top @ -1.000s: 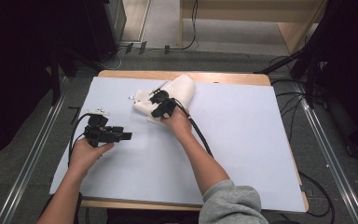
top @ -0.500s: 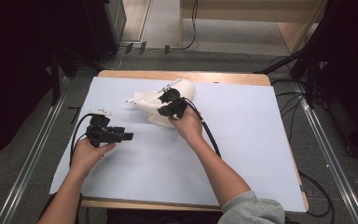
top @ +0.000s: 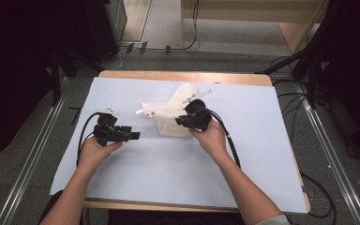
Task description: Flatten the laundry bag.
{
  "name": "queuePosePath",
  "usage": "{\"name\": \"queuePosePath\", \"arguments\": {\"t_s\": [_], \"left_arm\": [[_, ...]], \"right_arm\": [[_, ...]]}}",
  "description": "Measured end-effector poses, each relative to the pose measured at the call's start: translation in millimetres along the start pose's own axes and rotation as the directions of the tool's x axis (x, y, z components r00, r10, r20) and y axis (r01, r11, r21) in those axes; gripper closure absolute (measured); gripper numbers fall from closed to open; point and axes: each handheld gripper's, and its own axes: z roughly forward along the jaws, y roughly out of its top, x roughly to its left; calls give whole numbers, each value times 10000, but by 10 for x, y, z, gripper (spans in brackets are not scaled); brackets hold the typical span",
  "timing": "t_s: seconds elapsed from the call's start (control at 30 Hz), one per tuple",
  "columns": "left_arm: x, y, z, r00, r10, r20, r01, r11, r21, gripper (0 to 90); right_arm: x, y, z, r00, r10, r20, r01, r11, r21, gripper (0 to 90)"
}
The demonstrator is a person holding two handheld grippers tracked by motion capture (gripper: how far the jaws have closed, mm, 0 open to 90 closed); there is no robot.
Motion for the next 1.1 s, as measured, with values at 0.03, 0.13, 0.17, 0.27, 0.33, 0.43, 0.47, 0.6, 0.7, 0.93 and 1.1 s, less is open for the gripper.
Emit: {"name": "queuePosePath", "arguments": {"t_s": [0.03, 0.13, 0.17, 0.27, 0.33, 0.43, 0.47, 0.6, 0.7, 0.93, 1.1], "left_arm": [[-7, 12, 18, 10000, 39, -18, -39, 10000, 17, 404], [-8, 24, 35, 10000, 15, 33, -15, 10000, 4, 405], [-5, 29, 37, 10000, 22, 32, -22, 10000, 20, 405], [-4, 38, 40, 10000, -26, 33, 26, 10000, 9, 406], [-2, 42, 35, 10000, -12, 11, 12, 10000, 5, 406], [9, 39, 20, 10000, -2, -11, 2, 10000, -9, 407], [11, 37, 15, 10000, -47, -36, 47, 10000, -33, 407], [35, 27, -18, 9999, -81, -73, 80, 9999, -119, 407], [43, 23, -34, 9999, -90, -128, 88, 9999, -117, 406], [43, 22, -33, 9999, -55, -110, 54, 9999, -91, 406], [47, 20, -28, 9999, -77, -96, 76, 9999, -107, 407]], "right_arm": [[-8, -107, -68, 9999, -119, -98, 120, 9999, 97, 823], [-14, -205, -107, 9996, -231, -150, 235, 9993, 286, 809], [-22, -271, -117, 9996, -246, -115, 252, 9984, 514, 798], [-47, -390, -91, 9995, -298, -81, 304, 9957, 878, 767], [-53, -435, -64, 9996, -216, -195, 235, 9944, 1028, 706], [8, -401, -74, 9991, -321, -290, 349, 9943, 1009, 617], [8, -401, -74, 9991, -321, -290, 349, 9943, 1009, 617], [131, -338, -99, 9972, -615, -419, 648, 9944, 830, 529], [281, -272, -79, 9942, -911, -567, 956, 9920, 819, 508], [450, -156, 90, 9914, -1216, -473, 1248, 9896, 718, 420], [486, -65, 177, 9947, -849, -583, 885, 9941, 629, 452]]}}
